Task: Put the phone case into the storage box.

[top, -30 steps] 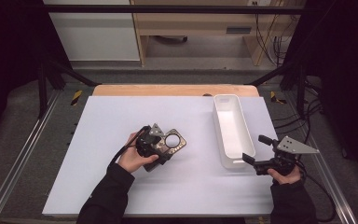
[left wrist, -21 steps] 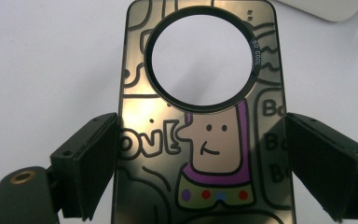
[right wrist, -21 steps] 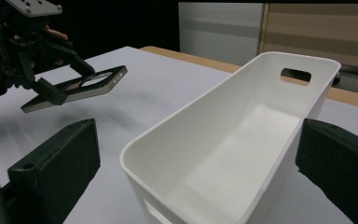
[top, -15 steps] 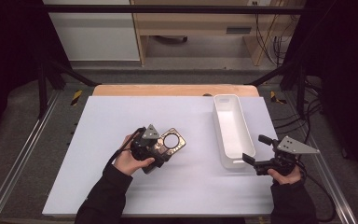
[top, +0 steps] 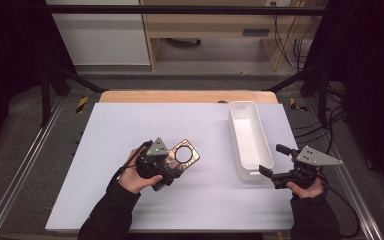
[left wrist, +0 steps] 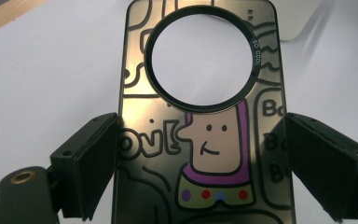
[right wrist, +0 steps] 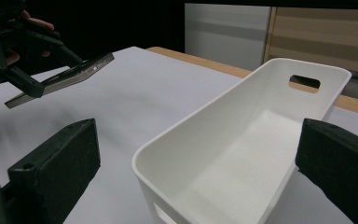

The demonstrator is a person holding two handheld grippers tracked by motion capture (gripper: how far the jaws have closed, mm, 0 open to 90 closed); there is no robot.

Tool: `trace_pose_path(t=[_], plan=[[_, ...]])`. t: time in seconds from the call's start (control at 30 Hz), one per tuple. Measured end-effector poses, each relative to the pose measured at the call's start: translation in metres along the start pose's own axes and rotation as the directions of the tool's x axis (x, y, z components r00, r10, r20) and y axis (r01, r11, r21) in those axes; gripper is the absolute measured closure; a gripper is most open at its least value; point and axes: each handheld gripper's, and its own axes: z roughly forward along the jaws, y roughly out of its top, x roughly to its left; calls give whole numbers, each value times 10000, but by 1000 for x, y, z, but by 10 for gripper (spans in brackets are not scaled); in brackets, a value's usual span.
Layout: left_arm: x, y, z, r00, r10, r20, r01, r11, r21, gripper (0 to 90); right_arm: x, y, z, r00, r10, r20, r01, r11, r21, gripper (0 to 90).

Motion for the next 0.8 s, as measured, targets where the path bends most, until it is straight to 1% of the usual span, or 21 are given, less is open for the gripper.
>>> trace_pose_path(t=[0.17, 0.4, 0.53, 0.63, 0.67, 0.7, 0.8], plan=[[-5, -2, -6, 9998, 170, 71, -169, 9998, -84, 119, 5, 2, 2, 9997, -172, -184, 174, 9998, 64, 4], [-9, -5, -12, 9991, 363, 214, -357, 9989, -309, 119, 12, 6, 7, 9973, -495, -541, 513, 9982, 321, 5], [-11, -7, -11, 9984, 479, 309, -470, 9985, -298, 118, 18, 8, 10, 9944, -720, -769, 759, 9959, 484, 4], [-14, -7, -11, 9977, 549, 393, -537, 9981, -316, 119, 23, 9, 13, 9921, -943, -823, 995, 9931, 616, 4], [-16, -7, -11, 9972, 605, 437, -592, 9978, -303, 119, 24, 10, 14, 9912, -1004, -866, 1060, 9924, 628, 4], [-17, -7, -11, 9970, 621, 455, -607, 9977, -316, 119, 27, 11, 15, 9892, -1068, -1003, 1135, 9915, 633, 4], [-20, -6, -10, 9957, 746, 555, -730, 9969, -294, 118, 31, 12, 17, 9862, -1207, -1136, 1289, 9893, 678, 4]])
